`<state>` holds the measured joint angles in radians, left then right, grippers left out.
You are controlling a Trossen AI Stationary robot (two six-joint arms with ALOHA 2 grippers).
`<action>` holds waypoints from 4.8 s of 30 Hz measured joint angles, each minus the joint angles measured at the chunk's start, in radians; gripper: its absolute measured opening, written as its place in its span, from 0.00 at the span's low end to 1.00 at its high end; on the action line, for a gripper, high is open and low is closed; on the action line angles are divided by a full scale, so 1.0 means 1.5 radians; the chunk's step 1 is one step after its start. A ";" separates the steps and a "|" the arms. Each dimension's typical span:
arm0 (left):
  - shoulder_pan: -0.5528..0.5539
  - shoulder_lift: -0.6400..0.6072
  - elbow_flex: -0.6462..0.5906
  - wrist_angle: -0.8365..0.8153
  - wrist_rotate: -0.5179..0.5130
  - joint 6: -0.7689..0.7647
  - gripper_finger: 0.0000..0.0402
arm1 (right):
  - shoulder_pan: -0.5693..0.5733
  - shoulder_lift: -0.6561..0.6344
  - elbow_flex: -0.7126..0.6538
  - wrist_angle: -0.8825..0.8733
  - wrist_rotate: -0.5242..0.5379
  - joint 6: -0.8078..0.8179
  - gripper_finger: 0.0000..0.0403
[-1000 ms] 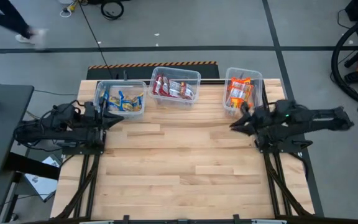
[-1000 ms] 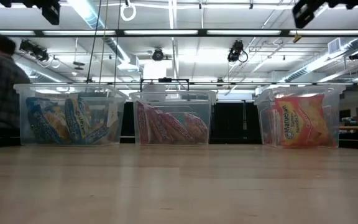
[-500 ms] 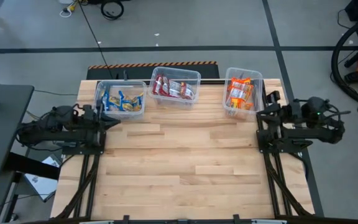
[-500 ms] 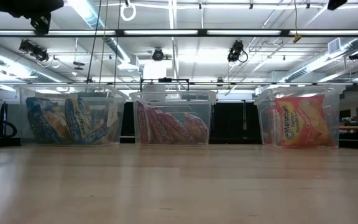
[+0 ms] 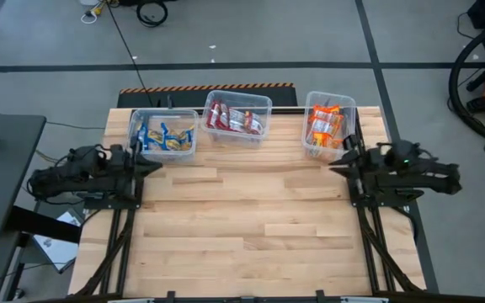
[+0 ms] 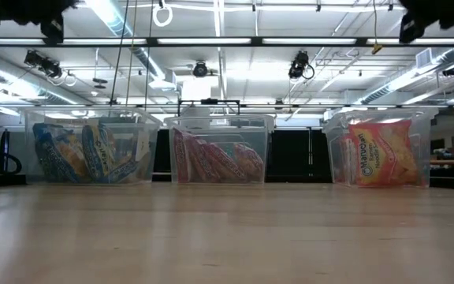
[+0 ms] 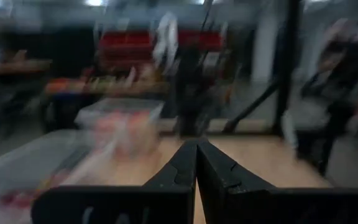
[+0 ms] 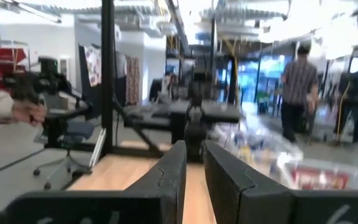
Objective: Sort Maruchan noodles
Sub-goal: Return to Home Position
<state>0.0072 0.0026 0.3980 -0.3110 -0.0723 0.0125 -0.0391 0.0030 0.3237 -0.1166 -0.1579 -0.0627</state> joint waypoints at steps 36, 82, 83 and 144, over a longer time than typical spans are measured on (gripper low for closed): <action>0.000 0.020 -0.260 0.257 0.080 -0.071 0.03 | -0.001 0.007 -0.211 0.221 0.028 0.028 0.16; 0.000 0.020 -0.260 0.258 0.079 -0.071 0.03 | -0.001 0.007 -0.211 0.221 0.027 0.028 0.16; 0.000 0.020 -0.260 0.258 0.079 -0.071 0.03 | -0.001 0.007 -0.211 0.221 0.027 0.028 0.16; 0.000 0.020 -0.261 0.258 0.079 -0.071 0.03 | -0.001 0.007 -0.211 0.221 0.027 0.028 0.16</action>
<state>0.0074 0.0324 0.0071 0.0755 0.0456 -0.0940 -0.0409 0.0128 0.0074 0.2150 -0.1172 -0.0208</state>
